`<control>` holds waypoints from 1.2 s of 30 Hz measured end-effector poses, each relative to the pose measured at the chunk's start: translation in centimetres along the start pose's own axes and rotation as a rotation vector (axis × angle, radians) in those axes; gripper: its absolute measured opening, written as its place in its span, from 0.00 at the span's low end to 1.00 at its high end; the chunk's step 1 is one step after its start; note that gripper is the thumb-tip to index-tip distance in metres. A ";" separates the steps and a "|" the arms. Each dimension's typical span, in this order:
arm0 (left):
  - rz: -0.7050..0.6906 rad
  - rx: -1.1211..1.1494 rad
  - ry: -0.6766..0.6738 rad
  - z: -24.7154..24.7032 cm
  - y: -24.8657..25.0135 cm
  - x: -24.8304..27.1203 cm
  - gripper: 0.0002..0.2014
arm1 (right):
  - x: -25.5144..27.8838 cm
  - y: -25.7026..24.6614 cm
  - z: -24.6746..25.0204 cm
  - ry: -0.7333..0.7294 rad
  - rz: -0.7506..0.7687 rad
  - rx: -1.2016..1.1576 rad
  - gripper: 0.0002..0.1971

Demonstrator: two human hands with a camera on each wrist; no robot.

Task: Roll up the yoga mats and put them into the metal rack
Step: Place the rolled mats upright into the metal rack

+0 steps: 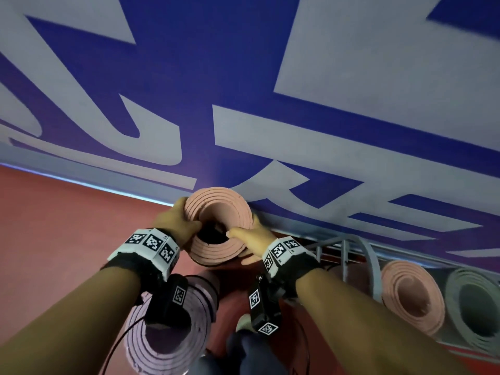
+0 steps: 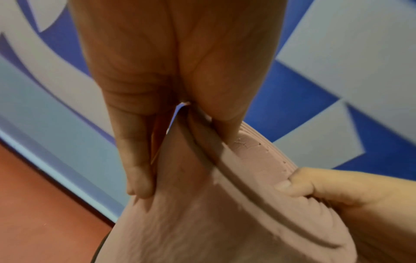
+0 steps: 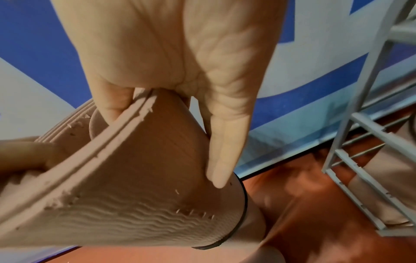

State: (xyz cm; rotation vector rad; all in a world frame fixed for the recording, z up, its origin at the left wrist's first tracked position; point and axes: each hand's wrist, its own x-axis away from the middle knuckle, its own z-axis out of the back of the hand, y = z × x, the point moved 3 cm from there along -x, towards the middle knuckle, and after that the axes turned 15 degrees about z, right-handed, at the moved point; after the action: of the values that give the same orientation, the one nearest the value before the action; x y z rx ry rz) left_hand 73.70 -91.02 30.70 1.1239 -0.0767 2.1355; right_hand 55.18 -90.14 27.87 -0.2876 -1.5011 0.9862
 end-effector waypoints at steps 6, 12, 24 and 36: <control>-0.108 -0.006 -0.022 2.3 1.9 7.3 0.27 | 7.5 -2.5 2.0 0.058 0.041 -0.040 0.38; -0.209 -0.094 -0.018 3.3 2.8 15.4 0.34 | 15.5 -3.7 3.4 0.194 0.121 -0.012 0.33; -0.292 -0.118 0.116 0.3 2.5 28.6 0.30 | 28.6 -1.7 7.9 0.241 0.255 0.068 0.36; -0.244 0.001 0.201 -6.8 0.2 41.8 0.24 | 40.6 3.8 12.7 0.087 0.394 0.212 0.36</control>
State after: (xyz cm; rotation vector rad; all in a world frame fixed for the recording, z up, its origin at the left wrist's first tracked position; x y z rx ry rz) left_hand 53.46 -65.21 57.53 0.8653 0.1471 2.0152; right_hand 33.61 -65.06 54.86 -0.4784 -1.2719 1.4158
